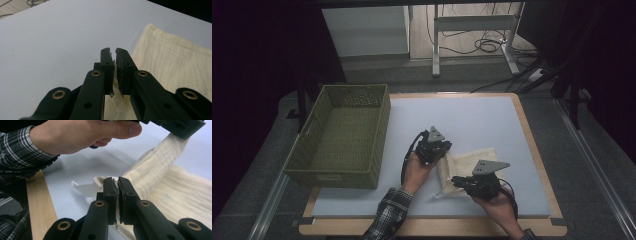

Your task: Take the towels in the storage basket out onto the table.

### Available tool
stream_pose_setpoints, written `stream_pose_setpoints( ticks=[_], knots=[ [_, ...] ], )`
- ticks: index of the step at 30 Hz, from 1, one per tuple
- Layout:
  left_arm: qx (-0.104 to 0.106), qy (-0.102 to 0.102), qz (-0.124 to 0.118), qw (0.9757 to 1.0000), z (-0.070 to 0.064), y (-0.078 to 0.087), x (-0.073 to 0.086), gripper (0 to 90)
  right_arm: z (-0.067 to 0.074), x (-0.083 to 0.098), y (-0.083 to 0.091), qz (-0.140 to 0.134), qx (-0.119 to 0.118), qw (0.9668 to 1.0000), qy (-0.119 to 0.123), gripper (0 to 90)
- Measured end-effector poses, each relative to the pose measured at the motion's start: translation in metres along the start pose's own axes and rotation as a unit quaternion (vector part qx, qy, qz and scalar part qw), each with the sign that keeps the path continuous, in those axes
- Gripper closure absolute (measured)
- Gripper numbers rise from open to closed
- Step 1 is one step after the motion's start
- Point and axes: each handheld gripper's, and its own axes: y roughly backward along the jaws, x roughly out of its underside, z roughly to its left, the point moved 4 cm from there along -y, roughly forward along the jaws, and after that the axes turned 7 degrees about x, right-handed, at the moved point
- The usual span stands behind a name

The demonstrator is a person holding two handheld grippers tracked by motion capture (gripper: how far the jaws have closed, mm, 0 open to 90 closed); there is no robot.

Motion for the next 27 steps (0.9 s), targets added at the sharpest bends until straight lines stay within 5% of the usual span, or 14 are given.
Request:
stream_pose_setpoints(
  ticks=[14, 27],
  knots=[
    [0.035, -0.020, 0.008, 0.9991, -0.021, -0.042, -0.030, 84.3, -0.033, 0.027, 0.033, -0.008, 0.035, 0.9985, -0.040, 85.0],
    [0.048, -0.046, 0.028, 0.9974, -0.036, -0.082, -0.052, 84.5, -0.061, 0.045, 0.060, -0.020, 0.071, 0.9947, -0.071, 85.0]
  ],
)
